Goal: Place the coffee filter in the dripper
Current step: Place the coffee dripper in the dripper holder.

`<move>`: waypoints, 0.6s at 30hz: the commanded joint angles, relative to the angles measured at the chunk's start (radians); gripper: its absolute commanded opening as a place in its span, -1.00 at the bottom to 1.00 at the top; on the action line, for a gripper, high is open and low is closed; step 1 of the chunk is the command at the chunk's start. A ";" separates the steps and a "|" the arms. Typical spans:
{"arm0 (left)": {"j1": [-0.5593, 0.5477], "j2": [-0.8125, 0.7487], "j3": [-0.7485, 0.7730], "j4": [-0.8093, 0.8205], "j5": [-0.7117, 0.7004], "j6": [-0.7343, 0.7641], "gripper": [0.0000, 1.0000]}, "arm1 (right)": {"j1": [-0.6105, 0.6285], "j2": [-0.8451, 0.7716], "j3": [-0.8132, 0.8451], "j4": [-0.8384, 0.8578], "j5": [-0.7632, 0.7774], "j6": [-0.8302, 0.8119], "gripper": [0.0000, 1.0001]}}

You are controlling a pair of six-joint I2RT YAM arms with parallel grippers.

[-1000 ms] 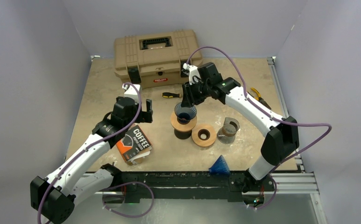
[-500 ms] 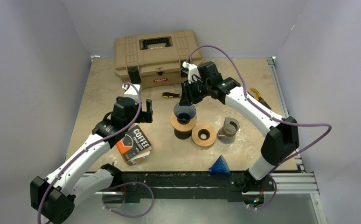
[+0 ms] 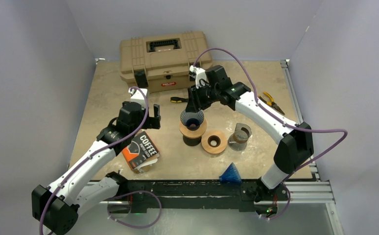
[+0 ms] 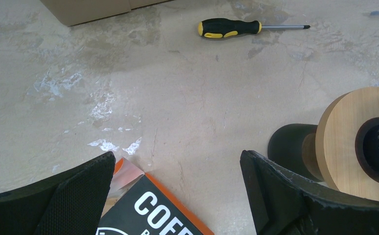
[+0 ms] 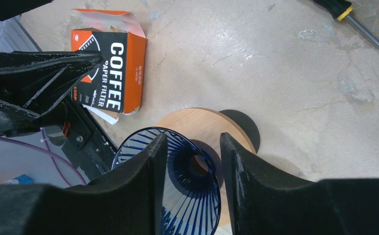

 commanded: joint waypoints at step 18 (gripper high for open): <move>0.004 -0.048 0.028 0.005 -0.008 -0.011 0.99 | -0.006 -0.218 -0.145 0.152 0.103 0.097 0.66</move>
